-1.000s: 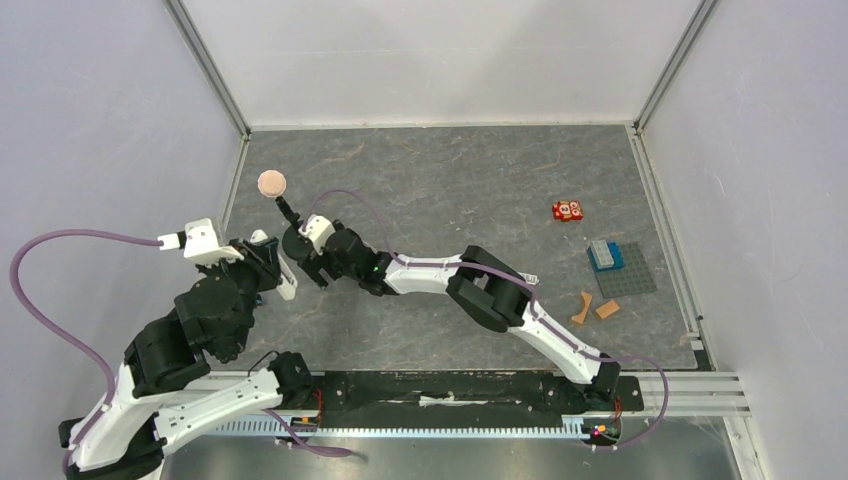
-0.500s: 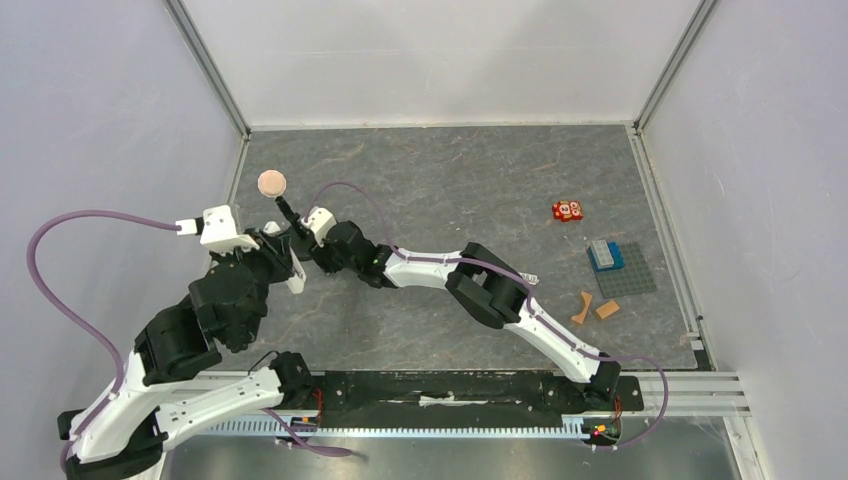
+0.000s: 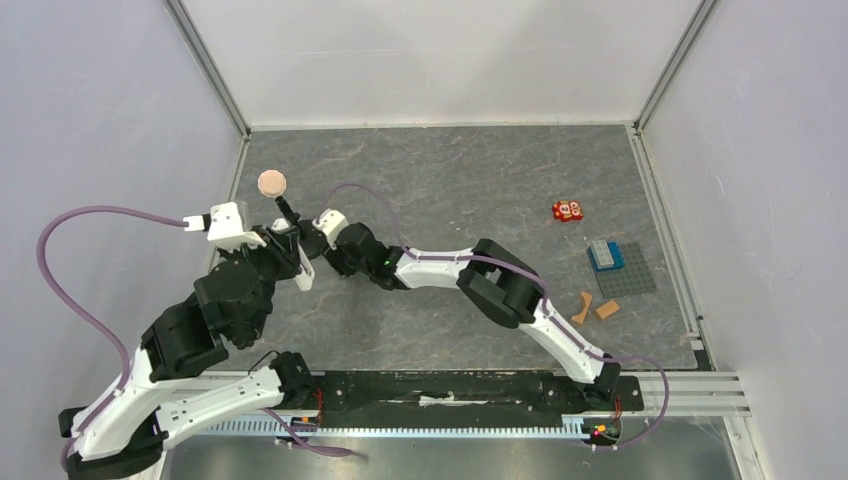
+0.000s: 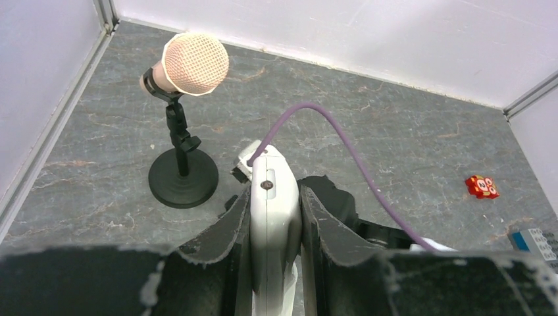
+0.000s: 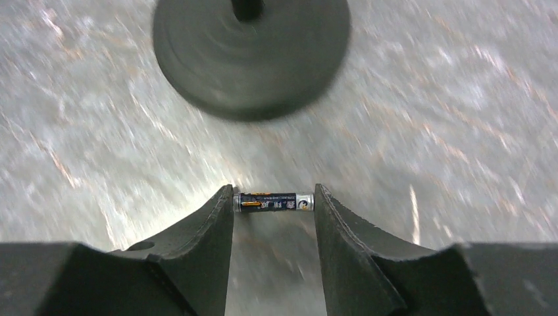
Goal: Load the batteries into the remote control
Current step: Move the battery to the center of the board.
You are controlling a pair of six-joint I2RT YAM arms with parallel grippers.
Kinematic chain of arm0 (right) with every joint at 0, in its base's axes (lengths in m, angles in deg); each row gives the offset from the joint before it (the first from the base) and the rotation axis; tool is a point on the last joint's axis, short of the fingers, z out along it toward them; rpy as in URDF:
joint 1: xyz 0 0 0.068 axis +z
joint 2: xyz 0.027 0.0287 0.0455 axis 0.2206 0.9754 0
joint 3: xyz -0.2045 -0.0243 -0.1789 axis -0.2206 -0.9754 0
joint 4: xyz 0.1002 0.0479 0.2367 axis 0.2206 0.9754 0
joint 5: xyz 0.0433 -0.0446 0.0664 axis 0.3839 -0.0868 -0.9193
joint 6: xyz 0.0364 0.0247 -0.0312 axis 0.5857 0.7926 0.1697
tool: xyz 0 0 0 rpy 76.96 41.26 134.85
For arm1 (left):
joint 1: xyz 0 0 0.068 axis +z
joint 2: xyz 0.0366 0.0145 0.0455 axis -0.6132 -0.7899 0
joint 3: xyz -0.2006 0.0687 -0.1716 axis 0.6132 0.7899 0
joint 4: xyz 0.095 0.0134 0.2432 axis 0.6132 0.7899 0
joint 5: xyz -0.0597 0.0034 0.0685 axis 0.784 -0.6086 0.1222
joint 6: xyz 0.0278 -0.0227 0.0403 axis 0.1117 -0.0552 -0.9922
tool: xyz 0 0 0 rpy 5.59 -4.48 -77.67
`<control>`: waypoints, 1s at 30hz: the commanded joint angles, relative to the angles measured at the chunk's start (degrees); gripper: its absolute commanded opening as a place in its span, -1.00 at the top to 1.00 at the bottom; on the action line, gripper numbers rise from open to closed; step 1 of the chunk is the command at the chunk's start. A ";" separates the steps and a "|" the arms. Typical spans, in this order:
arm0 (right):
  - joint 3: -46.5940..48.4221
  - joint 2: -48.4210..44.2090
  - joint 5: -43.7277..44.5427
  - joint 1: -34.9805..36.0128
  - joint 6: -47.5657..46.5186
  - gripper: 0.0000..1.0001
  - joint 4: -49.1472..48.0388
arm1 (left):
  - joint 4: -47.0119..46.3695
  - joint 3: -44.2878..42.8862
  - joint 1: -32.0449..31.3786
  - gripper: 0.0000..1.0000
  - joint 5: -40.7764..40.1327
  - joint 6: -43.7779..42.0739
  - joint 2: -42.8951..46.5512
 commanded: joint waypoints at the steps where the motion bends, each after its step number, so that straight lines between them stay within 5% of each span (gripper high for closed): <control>1: -10.62 -11.88 3.34 -2.65 6.92 0.14 7.70 | -6.18 1.44 -0.25 0.96 1.81 0.69 -1.26; 12: -38.17 -37.48 11.32 -13.84 27.89 0.15 30.66 | -18.28 7.81 -0.23 0.96 11.81 0.55 -2.33; 18: -47.48 -42.14 12.83 -17.16 29.53 0.11 31.13 | -24.11 10.53 -0.22 0.96 22.04 1.41 -6.64; 23: -48.30 -43.43 11.69 -18.69 23.75 0.06 30.03 | -41.71 21.94 2.79 0.96 46.20 3.00 -9.16; 27: -48.22 -44.63 7.00 -20.88 15.30 -0.01 29.16 | -62.31 32.25 15.85 0.96 71.26 12.28 -13.88; 30: -49.03 -46.14 3.78 -22.00 9.64 0.00 28.33 | -72.41 34.70 22.32 0.96 82.47 16.24 -18.53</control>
